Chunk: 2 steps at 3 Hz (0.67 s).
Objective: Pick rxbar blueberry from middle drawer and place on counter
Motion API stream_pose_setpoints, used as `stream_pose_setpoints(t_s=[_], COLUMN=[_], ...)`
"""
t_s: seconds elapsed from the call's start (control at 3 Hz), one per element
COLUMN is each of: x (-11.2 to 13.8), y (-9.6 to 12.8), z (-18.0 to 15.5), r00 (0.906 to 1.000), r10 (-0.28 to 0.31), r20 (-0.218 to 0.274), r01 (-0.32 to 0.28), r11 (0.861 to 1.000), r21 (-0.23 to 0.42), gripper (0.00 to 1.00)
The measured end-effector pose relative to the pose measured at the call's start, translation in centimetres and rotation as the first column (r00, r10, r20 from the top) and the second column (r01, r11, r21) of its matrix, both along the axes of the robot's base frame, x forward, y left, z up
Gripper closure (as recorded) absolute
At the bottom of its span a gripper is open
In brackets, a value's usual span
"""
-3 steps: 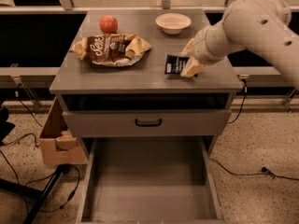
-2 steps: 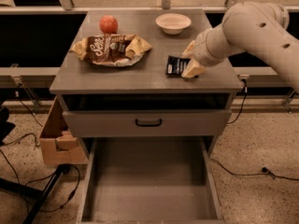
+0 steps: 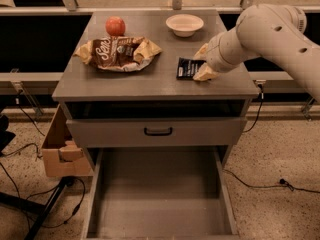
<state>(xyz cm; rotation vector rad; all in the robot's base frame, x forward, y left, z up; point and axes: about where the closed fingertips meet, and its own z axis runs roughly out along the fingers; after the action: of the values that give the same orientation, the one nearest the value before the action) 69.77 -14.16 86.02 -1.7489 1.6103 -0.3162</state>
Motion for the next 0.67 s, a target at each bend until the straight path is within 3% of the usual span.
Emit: stream_pose_setpoints(t_s=[0.33,0.67], x=[0.01,0.01], y=[0.16,0.18], z=[-0.20,-0.22], r00=[1.0000,1.0000], r10=[0.003,0.003], r20=[-0.003,-0.003], r01=[-0.003,-0.003], r11=[1.000,1.000], r21=[0.000,0.000], gripper=[0.00,0.00])
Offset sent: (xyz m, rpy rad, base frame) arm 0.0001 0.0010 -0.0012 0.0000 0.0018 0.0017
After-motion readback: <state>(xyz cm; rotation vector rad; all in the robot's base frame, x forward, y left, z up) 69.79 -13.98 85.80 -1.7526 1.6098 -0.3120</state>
